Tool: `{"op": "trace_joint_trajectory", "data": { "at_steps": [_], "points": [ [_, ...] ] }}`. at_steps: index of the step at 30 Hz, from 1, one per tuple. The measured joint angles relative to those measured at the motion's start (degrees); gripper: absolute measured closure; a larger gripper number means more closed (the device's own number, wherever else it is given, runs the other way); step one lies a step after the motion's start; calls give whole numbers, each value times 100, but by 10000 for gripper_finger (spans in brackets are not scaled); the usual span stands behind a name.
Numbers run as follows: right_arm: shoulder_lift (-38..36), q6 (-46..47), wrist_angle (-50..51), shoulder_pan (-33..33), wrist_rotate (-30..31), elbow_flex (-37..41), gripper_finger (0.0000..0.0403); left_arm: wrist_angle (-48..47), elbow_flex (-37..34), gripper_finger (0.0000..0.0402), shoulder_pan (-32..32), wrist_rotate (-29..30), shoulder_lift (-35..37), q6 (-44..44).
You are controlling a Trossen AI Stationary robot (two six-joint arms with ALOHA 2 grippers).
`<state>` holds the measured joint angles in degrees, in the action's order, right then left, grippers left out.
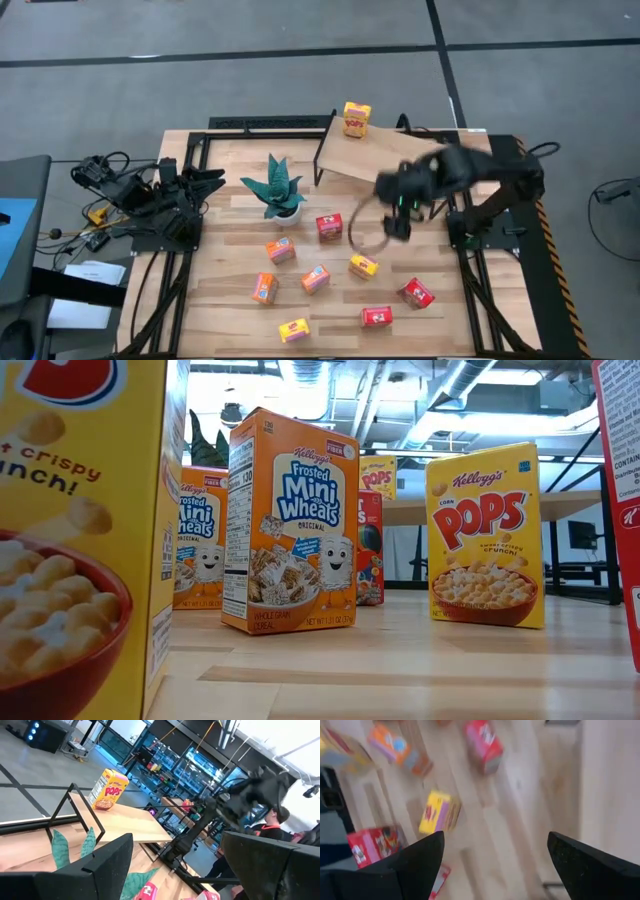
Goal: Stack cereal on shelf
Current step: Put the top yellow cereal box on the shelf aligned with the other yellow cereal box
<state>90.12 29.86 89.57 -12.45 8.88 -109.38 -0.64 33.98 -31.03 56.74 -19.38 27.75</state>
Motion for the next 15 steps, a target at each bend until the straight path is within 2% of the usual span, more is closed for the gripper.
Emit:
{"op": "trace_joint_trajectory", "data": {
  "at_steps": [7,15],
  "points": [
    [365,1033,-721,-797,0,1013,22,2,0,109,-1,-97,0,-1],
    [1114,1127,-1353,-841,-130,1129,21,4,0,109,-1,-170,2,-12]
  ]
}}
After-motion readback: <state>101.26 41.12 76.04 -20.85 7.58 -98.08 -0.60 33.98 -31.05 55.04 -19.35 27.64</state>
